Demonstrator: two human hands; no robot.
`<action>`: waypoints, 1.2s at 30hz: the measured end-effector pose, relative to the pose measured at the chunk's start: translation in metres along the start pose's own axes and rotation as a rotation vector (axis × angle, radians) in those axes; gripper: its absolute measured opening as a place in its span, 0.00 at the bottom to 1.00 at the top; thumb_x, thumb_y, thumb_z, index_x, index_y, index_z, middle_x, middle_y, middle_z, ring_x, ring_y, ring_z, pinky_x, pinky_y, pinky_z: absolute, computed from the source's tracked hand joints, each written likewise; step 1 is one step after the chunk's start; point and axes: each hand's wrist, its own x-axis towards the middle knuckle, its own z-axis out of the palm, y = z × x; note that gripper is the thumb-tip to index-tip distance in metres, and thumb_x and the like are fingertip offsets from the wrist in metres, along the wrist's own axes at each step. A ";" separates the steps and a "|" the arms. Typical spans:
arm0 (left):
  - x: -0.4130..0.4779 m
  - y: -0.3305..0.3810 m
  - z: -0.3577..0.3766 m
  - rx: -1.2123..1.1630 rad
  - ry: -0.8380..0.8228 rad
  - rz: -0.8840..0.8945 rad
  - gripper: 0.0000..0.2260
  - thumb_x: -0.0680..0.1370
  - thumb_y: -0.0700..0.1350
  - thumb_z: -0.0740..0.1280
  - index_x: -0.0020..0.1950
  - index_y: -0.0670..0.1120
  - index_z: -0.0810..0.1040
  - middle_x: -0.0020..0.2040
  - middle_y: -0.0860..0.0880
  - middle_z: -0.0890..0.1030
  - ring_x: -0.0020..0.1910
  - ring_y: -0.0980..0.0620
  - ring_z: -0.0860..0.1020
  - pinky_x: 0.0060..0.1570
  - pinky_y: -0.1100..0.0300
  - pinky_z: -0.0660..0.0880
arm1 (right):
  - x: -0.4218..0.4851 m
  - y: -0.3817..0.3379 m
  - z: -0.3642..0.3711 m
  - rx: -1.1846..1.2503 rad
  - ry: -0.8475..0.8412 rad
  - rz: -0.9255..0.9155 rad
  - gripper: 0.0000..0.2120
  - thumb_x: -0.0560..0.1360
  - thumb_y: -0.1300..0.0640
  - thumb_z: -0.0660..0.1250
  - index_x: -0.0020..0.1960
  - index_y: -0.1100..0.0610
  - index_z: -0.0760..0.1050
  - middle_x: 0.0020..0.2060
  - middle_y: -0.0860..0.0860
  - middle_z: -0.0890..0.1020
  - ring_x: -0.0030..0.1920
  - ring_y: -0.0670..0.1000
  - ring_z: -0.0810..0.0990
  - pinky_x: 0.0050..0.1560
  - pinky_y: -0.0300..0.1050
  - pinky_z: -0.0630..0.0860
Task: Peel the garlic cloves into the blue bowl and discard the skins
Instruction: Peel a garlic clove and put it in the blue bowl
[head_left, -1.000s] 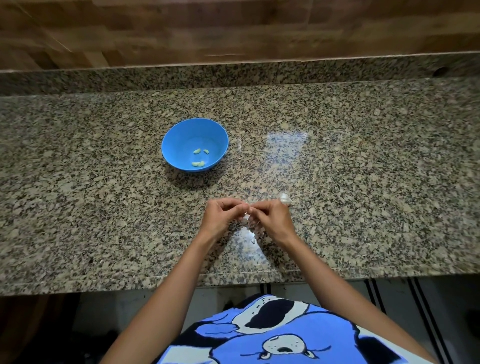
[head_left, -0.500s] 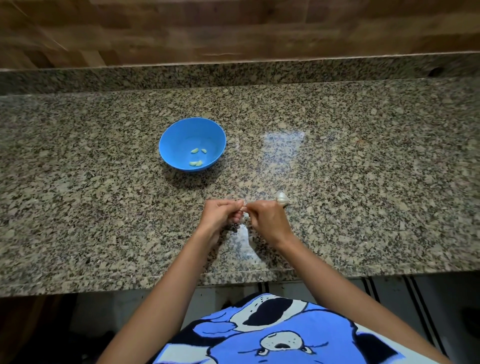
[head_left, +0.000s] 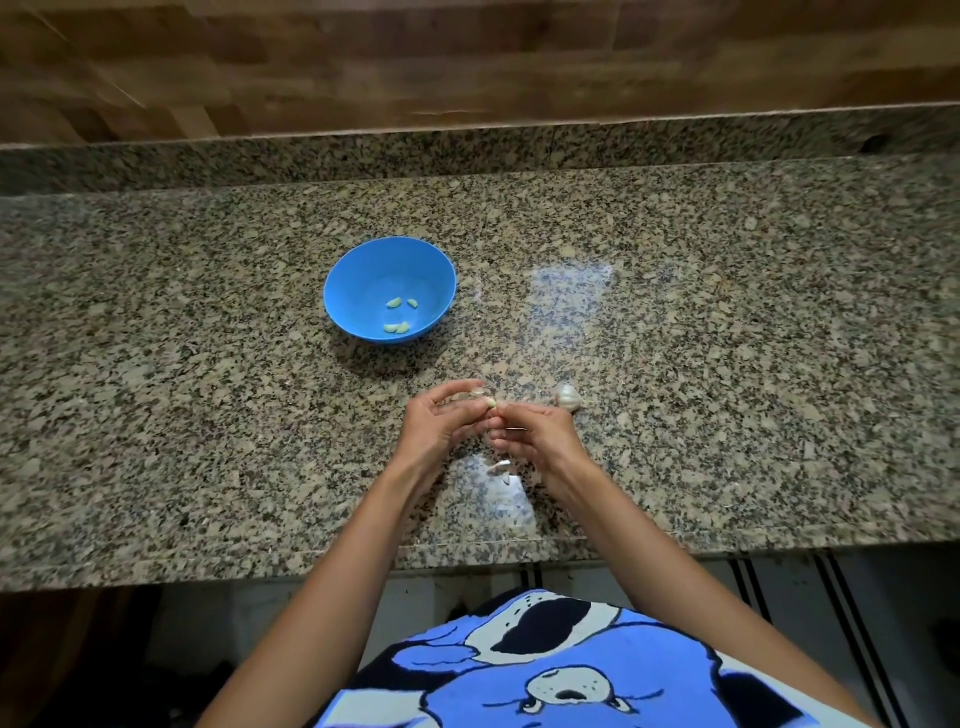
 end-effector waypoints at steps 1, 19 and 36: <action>-0.001 0.000 0.001 0.003 -0.001 0.005 0.15 0.71 0.31 0.70 0.57 0.39 0.76 0.46 0.39 0.84 0.42 0.46 0.83 0.41 0.60 0.81 | -0.001 0.001 0.000 0.004 -0.004 0.001 0.05 0.75 0.64 0.65 0.44 0.64 0.79 0.33 0.56 0.82 0.32 0.50 0.80 0.37 0.39 0.80; 0.004 -0.007 -0.026 0.380 0.319 0.174 0.24 0.71 0.34 0.72 0.65 0.46 0.73 0.47 0.46 0.84 0.46 0.51 0.83 0.45 0.58 0.81 | 0.007 0.016 -0.016 -0.842 0.253 -0.299 0.09 0.76 0.59 0.65 0.53 0.61 0.79 0.47 0.54 0.83 0.37 0.46 0.77 0.36 0.33 0.74; 0.010 -0.051 0.020 1.364 -0.031 0.389 0.21 0.84 0.49 0.48 0.77 0.48 0.55 0.77 0.52 0.52 0.76 0.54 0.50 0.71 0.61 0.44 | 0.000 0.021 -0.043 -0.396 0.355 -0.114 0.11 0.77 0.55 0.63 0.39 0.58 0.77 0.33 0.56 0.82 0.30 0.51 0.78 0.39 0.48 0.79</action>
